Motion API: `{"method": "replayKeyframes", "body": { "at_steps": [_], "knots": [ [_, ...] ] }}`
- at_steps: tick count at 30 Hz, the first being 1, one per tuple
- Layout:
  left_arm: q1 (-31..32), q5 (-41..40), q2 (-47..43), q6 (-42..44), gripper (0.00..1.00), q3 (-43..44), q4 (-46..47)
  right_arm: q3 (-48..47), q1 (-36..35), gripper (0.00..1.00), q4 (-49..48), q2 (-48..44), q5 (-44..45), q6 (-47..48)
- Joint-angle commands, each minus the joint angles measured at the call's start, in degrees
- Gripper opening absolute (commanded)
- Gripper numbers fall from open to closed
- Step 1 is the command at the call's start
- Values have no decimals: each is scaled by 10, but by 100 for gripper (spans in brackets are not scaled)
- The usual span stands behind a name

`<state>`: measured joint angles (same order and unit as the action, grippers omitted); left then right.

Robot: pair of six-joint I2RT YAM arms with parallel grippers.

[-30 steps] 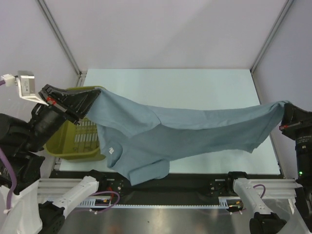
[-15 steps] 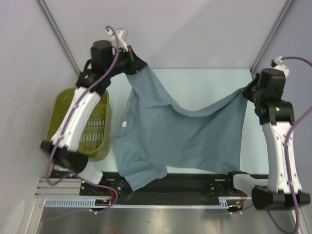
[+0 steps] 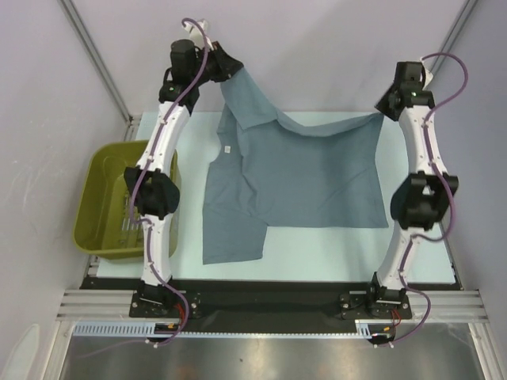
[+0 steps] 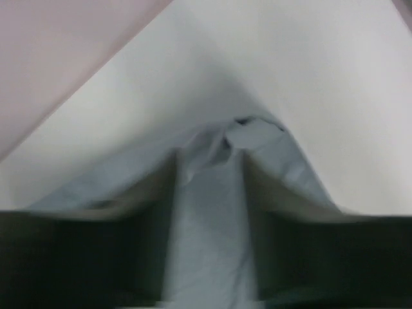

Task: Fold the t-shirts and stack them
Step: Flatten the tshirt out

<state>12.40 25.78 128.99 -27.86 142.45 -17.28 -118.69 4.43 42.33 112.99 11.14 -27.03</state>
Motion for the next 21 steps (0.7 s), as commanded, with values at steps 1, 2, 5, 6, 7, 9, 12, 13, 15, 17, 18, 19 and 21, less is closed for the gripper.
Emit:
{"method": "replayKeyframes", "body": {
  "at_steps": [1, 2, 5, 6, 7, 9, 12, 13, 15, 17, 18, 19, 21],
  "knots": [
    [2, -20, 27, -19, 45, 0, 55, -158, 15, 61, 94, 89, -21, -5],
    [2, -27, 27, -6, 50, -1, 42, -185, 16, 64, 147, 105, -24, -3],
    [5, -87, 0, 29, 77, -9, -20, -169, 12, 70, 195, 102, -10, -9],
    [9, -104, -14, 35, 80, -19, -31, -131, 11, 70, 192, 57, -11, -13],
    [11, -111, -28, 43, 80, -52, -48, -22, 11, 70, 180, 30, -21, -16],
    [26, -137, -79, 61, 77, -96, -71, 100, 14, 64, 125, -79, -42, -25],
    [64, -138, -175, 84, 54, -227, -99, 320, 18, 53, 92, -171, -81, -41],
    [81, -148, -202, 104, 53, -315, -106, 366, 18, 49, 77, -228, -88, -46],
    [129, -151, -295, 111, 55, -416, -105, 485, 17, 48, 61, -276, -98, -61],
    [162, -165, -362, 95, 61, -571, -93, 534, 17, 47, 48, -317, -107, -72],
    [166, -165, -391, 85, 64, -616, -94, 557, 16, 47, 43, -324, -127, -79],
    [167, -162, -445, 63, 64, -688, -111, 567, 9, 47, 42, -328, -138, -84],
    [169, -169, -487, 58, 64, -745, -137, 587, 3, 47, 29, -341, -149, -92]
  ]
}}
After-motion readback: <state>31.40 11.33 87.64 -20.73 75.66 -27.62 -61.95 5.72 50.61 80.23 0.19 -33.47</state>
